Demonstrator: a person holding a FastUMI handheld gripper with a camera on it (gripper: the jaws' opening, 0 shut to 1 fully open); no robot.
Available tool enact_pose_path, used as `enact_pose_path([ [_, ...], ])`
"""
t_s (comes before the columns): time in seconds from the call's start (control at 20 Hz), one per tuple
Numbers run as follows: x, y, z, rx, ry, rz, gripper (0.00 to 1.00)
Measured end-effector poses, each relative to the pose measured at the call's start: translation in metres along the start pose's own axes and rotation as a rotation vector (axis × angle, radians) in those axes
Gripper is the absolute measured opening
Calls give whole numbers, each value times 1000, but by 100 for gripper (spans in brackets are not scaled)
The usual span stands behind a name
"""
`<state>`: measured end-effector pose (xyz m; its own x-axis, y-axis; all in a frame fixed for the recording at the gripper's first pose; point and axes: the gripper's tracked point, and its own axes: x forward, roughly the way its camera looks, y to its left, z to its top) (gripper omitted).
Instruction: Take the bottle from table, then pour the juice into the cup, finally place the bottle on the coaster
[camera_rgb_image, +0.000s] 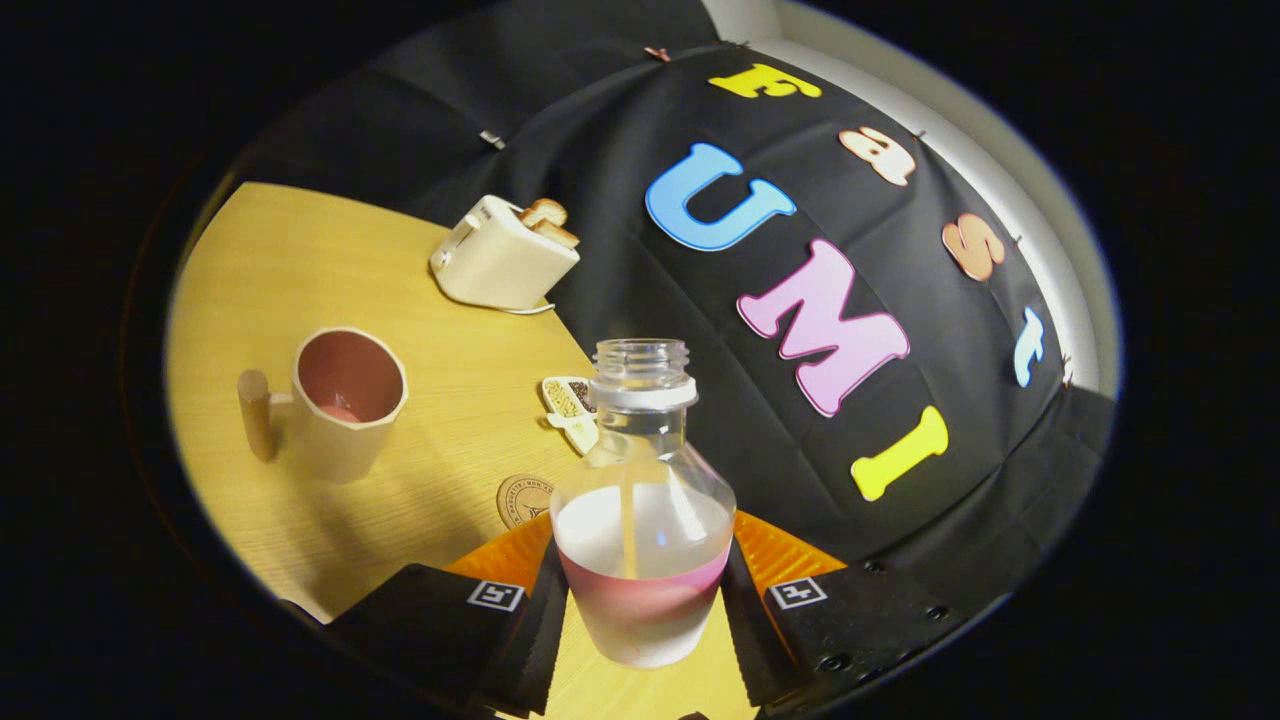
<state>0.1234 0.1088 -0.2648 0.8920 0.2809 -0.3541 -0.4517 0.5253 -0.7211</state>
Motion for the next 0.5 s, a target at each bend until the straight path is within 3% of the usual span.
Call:
enact_pose_path([
  [0.5, 23, 42, 10, -326, 53, -14, 73],
])
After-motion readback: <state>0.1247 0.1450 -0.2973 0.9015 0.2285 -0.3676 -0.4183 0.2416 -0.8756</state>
